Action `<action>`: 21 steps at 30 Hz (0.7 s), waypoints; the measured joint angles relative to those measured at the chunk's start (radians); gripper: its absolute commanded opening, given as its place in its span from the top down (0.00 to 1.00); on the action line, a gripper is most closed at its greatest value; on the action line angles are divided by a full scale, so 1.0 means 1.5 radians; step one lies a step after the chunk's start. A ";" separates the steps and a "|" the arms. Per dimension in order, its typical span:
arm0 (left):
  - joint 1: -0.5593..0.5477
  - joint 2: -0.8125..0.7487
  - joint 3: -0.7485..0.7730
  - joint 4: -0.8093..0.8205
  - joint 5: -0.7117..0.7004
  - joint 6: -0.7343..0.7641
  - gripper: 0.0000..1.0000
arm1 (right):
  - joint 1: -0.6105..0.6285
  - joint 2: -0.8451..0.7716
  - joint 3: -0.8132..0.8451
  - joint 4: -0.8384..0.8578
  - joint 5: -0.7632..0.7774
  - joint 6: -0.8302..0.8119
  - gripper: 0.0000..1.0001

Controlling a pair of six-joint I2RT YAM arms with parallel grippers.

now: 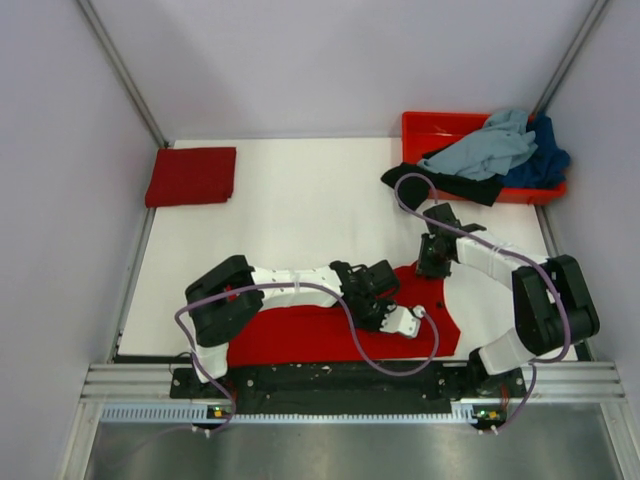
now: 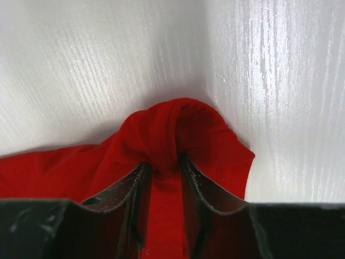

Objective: Fold and stack the t-shirts
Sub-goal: Fold the other side of the tshirt into a rectangle

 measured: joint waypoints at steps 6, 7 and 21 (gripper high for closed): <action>0.001 0.001 0.000 -0.003 -0.004 0.012 1.00 | -0.020 0.005 -0.002 0.011 -0.001 0.000 0.73; 0.001 0.001 0.000 -0.005 -0.002 0.019 1.00 | -0.022 0.008 0.001 0.011 -0.002 -0.001 0.73; 0.009 -0.001 0.030 -0.124 0.021 0.107 0.62 | -0.023 0.060 0.065 -0.008 0.011 -0.054 0.69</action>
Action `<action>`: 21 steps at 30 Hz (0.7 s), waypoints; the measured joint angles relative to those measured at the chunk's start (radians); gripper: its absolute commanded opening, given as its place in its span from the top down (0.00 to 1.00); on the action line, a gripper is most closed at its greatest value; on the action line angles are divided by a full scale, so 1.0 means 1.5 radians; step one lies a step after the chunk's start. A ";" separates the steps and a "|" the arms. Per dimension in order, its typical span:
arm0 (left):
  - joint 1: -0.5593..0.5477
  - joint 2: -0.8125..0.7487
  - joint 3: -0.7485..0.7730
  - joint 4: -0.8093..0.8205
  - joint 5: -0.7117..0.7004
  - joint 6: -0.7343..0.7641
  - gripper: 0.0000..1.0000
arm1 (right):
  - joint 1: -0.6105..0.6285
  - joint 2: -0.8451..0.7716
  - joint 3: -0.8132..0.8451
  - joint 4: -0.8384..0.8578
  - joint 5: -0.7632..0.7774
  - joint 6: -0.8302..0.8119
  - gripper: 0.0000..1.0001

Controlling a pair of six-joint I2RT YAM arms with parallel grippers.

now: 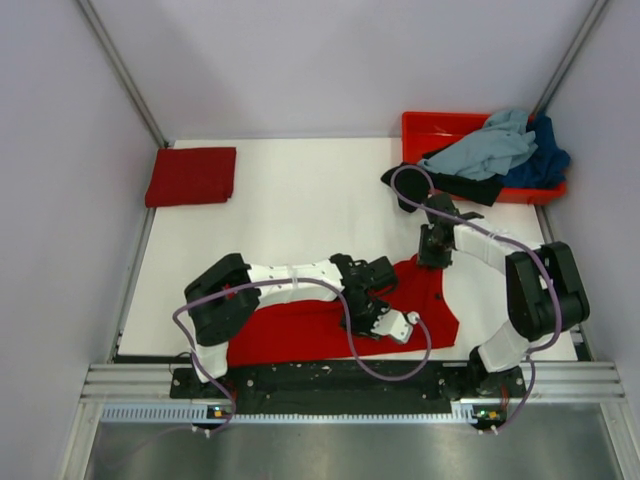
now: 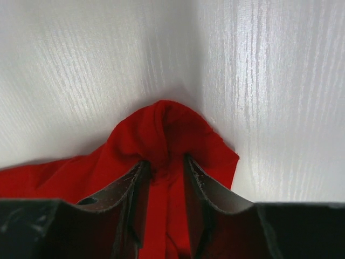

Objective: Fold and stack the t-shirts
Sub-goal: Fold the other side of the tshirt into a rectangle, then rotate the tshirt 90 degrees

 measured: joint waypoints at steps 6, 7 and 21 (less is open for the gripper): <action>0.029 -0.010 0.109 -0.098 0.018 -0.023 0.60 | -0.004 -0.050 0.009 -0.040 0.042 -0.018 0.68; 0.045 -0.021 0.121 -0.110 0.026 -0.027 0.60 | -0.004 -0.069 0.013 -0.047 0.049 -0.019 0.69; 0.525 -0.170 -0.088 -0.128 -0.047 -0.079 0.73 | 0.012 -0.034 0.028 -0.002 -0.019 0.021 1.00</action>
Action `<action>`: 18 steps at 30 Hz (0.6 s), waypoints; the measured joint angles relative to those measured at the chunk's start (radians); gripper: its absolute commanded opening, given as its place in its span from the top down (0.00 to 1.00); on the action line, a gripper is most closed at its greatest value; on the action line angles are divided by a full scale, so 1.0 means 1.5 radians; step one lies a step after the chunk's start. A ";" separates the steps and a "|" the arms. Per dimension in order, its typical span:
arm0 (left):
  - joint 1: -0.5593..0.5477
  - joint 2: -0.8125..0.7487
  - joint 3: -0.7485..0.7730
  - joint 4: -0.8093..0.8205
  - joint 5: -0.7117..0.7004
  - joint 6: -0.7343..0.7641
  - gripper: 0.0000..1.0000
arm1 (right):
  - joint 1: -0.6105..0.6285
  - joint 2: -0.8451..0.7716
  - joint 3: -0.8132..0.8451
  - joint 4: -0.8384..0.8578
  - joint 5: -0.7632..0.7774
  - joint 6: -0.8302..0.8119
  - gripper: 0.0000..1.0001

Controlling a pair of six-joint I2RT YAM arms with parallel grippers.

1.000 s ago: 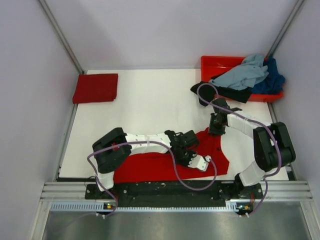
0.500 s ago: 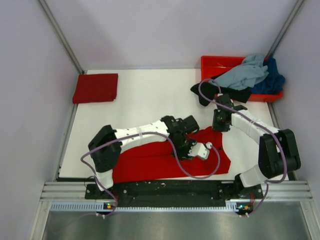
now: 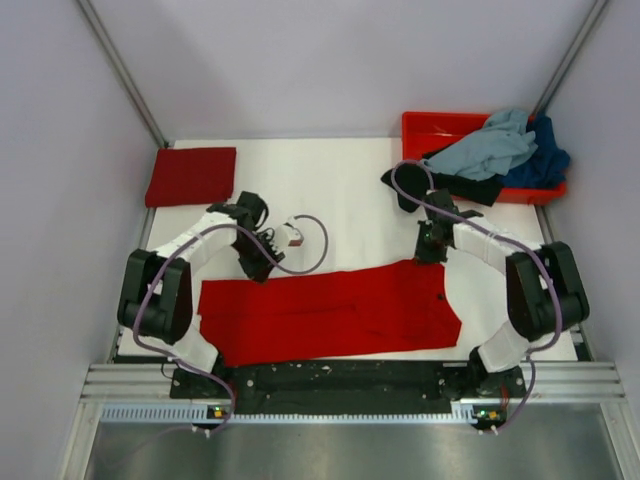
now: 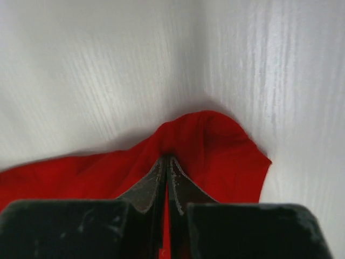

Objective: Fold and stack the t-shirts
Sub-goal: Rotate the tshirt 90 degrees

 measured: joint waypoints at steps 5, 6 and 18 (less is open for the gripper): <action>0.119 -0.003 -0.108 0.030 -0.031 -0.007 0.75 | -0.003 0.083 0.006 0.031 -0.042 0.016 1.00; 0.133 -0.004 -0.122 0.036 -0.039 -0.008 0.75 | -0.002 0.099 0.024 0.028 -0.051 0.017 1.00; 0.286 -0.106 -0.229 0.036 -0.098 0.020 0.70 | 0.057 0.467 0.521 0.008 -0.173 0.035 1.00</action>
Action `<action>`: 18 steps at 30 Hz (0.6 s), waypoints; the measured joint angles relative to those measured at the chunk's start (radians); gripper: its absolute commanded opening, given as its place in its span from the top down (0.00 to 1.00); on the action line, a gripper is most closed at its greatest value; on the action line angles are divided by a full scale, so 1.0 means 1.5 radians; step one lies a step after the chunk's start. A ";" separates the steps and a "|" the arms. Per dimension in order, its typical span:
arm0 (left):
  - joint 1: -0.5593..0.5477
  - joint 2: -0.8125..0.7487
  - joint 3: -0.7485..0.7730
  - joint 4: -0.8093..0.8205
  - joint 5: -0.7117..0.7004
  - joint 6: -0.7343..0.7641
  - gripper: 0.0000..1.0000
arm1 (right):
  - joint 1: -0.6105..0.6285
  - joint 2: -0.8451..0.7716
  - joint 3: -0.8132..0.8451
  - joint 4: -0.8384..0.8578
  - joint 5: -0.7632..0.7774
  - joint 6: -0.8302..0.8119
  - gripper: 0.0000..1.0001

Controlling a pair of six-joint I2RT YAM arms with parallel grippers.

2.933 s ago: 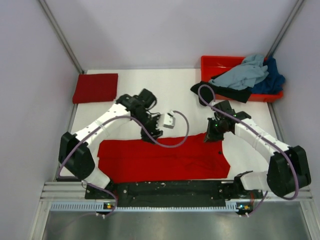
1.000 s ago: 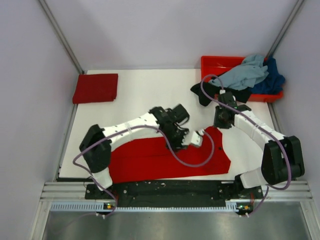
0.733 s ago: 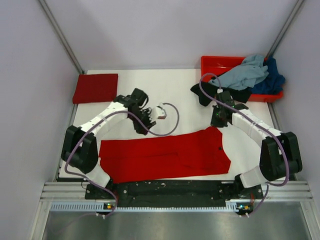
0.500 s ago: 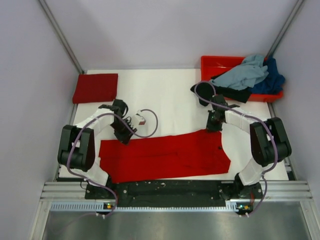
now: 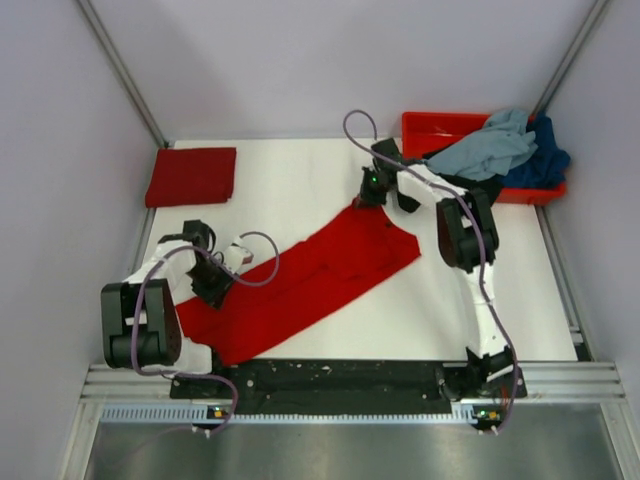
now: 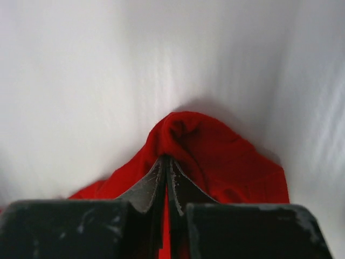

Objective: Fold and stack the t-shirts
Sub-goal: Rotate the tshirt 90 degrees

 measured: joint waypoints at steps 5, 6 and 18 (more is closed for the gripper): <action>0.025 -0.031 -0.021 -0.030 -0.020 0.019 0.69 | 0.006 0.156 0.244 0.006 -0.052 0.010 1.00; 0.026 -0.034 -0.021 -0.037 -0.020 0.021 0.69 | 0.005 0.170 0.268 0.006 -0.061 0.010 0.98; 0.029 -0.066 0.135 -0.156 0.051 0.024 0.65 | 0.006 -0.080 0.030 -0.004 0.004 -0.076 0.91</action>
